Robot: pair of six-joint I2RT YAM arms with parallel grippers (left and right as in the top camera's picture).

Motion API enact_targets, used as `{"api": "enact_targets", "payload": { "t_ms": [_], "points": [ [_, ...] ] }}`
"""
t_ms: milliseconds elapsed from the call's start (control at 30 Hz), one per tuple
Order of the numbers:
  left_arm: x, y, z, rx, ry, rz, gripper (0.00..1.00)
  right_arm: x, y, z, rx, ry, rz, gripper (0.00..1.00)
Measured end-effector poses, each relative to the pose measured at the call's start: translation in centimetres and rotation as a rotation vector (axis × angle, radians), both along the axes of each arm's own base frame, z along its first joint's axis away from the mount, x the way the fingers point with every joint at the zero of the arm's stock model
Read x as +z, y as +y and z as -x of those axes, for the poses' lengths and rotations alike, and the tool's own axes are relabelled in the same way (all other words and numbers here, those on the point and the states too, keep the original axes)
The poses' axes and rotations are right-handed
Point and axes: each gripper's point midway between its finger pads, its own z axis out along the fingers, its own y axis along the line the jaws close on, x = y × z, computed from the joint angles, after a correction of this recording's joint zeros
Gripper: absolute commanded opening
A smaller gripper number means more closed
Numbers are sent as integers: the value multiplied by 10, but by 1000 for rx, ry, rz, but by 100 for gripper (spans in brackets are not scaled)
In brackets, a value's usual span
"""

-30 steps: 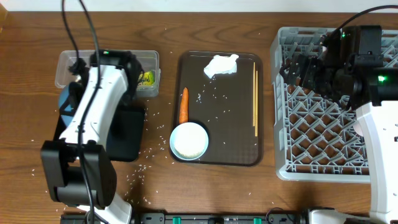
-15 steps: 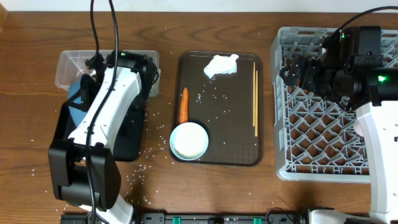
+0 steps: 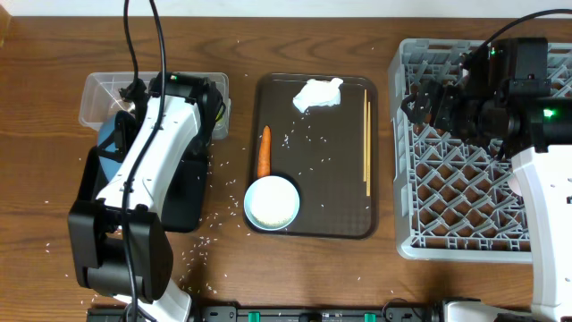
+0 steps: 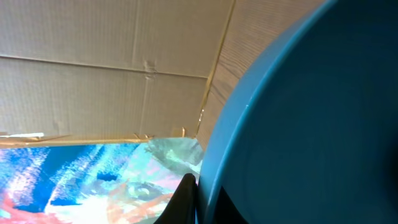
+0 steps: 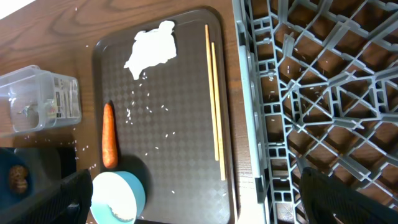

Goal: Sort waste into correct bins and load items into the dishwasher rack
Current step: 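Tilt the blue plate to dump the mushroom onto the black tray, then bring the plate to center and grasp its rim with the right gripper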

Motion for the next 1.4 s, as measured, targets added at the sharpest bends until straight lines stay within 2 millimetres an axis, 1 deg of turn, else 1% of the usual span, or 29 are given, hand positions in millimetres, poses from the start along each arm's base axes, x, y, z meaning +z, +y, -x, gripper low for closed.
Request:
{"api": "enact_targets", "payload": {
  "t_ms": [167, 333, 433, 500, 567, 833, 933, 1100, 1167, 1200, 1267, 1333, 1400],
  "points": [
    [1, 0, -1, -5, -1, -7, 6, 0, 0, -1, 0, -3, -1, 99],
    [1, -6, -3, -26, 3, -6, 6, 1, 1, -1, 2, -7, -3, 99],
    [-3, -14, -2, -35, 7, 20, 6, 1, 1, -1, 4, -7, -7, 99],
    [-1, -17, -4, -57, 9, 5, 6, 2, 2, -2, 5, -9, -9, 99],
    [4, -15, -7, -86, 16, -41, 6, 2, 3, -2, 8, -12, -13, 99],
    [16, -6, -8, -100, 2, -103, 6, 3, 4, -3, 12, -20, -19, 99],
    [15, -7, -6, -91, -8, -89, 6, 3, 4, -3, 13, -20, -19, 99],
    [8, -7, 0, -55, -17, -42, 6, 4, 4, -4, 23, -26, -14, 99],
    [9, -8, 3, -48, -29, -24, 6, 4, 4, -4, 34, -32, -8, 99],
    [11, -9, 5, -45, -42, -8, 6, 4, 4, -5, 43, -36, -5, 99],
    [22, -13, 9, -35, -111, 48, 6, 5, 5, -5, 52, -42, -1, 99],
    [40, -21, 11, -28, -223, 133, 6, 7, 7, -7, 65, -56, -7, 99],
    [60, -33, 10, -40, -361, 270, 6, 12, 13, -11, 97, -84, -30, 99]
  ]
}}
